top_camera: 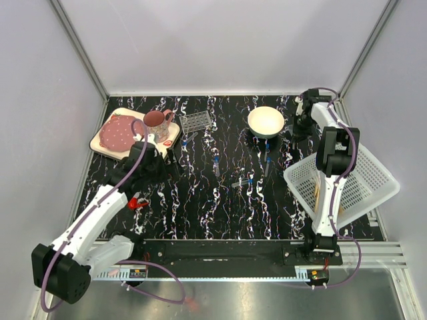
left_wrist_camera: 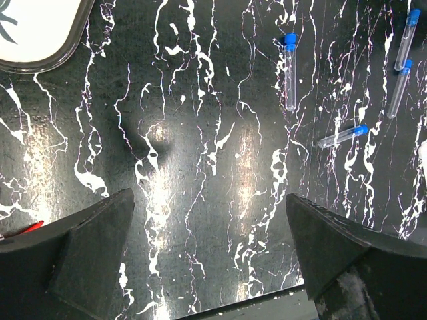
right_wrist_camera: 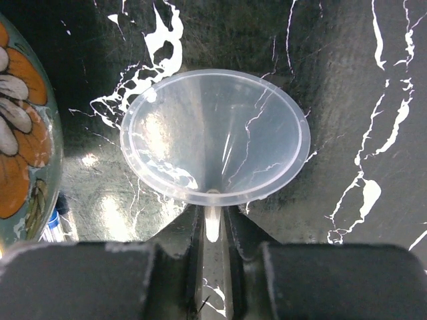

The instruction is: Organize the chemistry lab equipment

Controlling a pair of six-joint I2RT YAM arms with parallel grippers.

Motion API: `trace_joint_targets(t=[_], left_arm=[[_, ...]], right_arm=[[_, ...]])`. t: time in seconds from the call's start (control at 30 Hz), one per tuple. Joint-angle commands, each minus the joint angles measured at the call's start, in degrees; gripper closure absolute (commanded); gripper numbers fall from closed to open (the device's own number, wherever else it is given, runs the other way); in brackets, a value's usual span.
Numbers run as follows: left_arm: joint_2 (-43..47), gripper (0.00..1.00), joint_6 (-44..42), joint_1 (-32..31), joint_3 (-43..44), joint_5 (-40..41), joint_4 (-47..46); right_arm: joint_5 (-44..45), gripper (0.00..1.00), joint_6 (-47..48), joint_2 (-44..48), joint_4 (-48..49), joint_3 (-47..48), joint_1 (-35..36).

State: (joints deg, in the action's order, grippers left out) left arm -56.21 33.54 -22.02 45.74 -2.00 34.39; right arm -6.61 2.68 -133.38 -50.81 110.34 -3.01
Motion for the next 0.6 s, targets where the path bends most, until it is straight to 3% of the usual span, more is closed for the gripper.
trace_joint_targets(t=[0.0, 0.4, 0.57], left_arm=[[2.68, 0.01, 0.74, 0.49, -0.21, -0.55, -0.91], [6.46, 0.01, 0.74, 0.75, -1.0, -0.11, 0.24], [8.91, 0.01, -0.14, 0.93, -1.44, 1.03, 1.55]], right_arm=[[0.73, 0.89, 1.01, 2.07, 1.59, -0.48, -0.24], [-14.47, 0.94, 1.8, 18.32, 4.31, -2.68, -4.73], [-20.45, 0.95, 5.4, 26.85, 0.1, -4.52, -6.13]])
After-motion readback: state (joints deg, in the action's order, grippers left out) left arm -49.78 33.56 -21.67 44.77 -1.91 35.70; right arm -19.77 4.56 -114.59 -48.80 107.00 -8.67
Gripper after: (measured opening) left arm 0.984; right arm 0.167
